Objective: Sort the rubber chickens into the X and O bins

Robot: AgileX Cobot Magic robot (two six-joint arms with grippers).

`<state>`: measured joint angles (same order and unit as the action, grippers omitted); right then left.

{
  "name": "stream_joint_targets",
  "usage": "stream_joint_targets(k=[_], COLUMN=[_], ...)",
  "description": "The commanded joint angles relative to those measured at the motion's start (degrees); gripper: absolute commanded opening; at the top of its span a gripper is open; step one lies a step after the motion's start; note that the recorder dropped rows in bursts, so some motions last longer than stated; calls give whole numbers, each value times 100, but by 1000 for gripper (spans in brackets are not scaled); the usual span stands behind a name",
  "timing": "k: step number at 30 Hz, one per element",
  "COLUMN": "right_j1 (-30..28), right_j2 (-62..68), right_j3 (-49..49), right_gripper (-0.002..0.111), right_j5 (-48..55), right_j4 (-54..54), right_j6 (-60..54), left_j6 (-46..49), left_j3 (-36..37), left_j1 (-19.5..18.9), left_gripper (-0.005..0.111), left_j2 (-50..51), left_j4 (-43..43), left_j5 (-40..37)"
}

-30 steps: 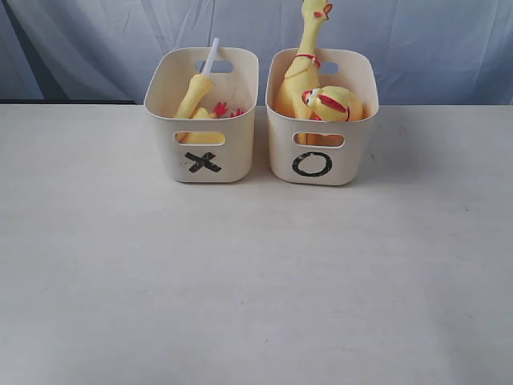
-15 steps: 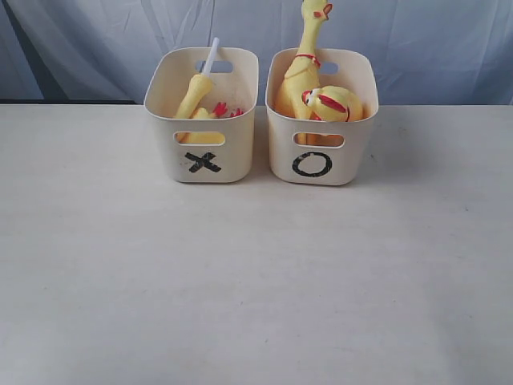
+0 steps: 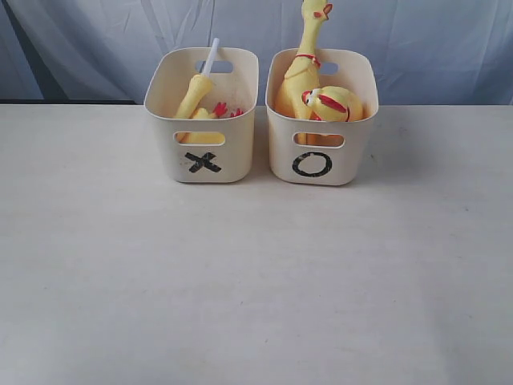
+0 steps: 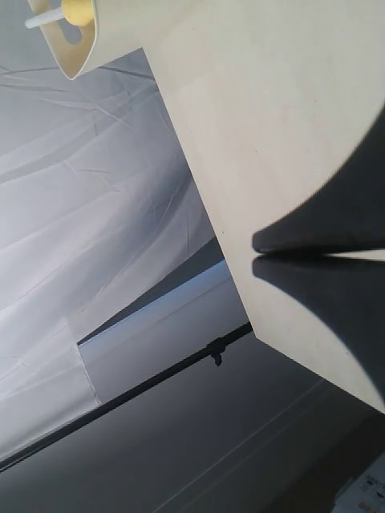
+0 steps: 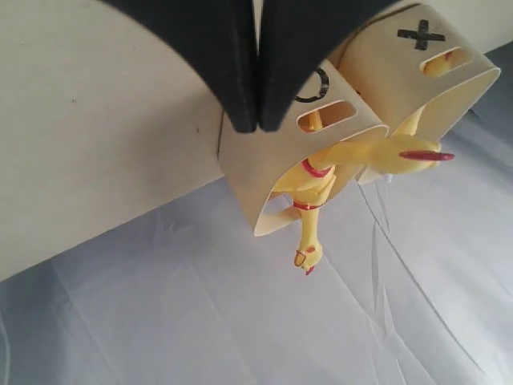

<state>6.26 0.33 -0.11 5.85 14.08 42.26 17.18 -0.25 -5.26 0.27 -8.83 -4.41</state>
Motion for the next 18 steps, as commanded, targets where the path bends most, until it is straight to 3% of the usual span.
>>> stream_joint_targets(k=[1,7,18], right_j1=[15,15,15], right_j2=[-33,-33,-33], right_j3=[11,11,11], right_gripper=[-1,-1,-1], right_j5=[267,1031,1044], right_j4=[87,87,87], right_j6=[-175,-175,-1884], left_j6=[-26,-26,-232], left_j3=[25,25,25], left_j1=[-32,-32,-32], left_gripper=[0,0,0], left_j2=[-27,-27,-27], left_j4=[-3,15,409], left_j5=[9,-102,-608])
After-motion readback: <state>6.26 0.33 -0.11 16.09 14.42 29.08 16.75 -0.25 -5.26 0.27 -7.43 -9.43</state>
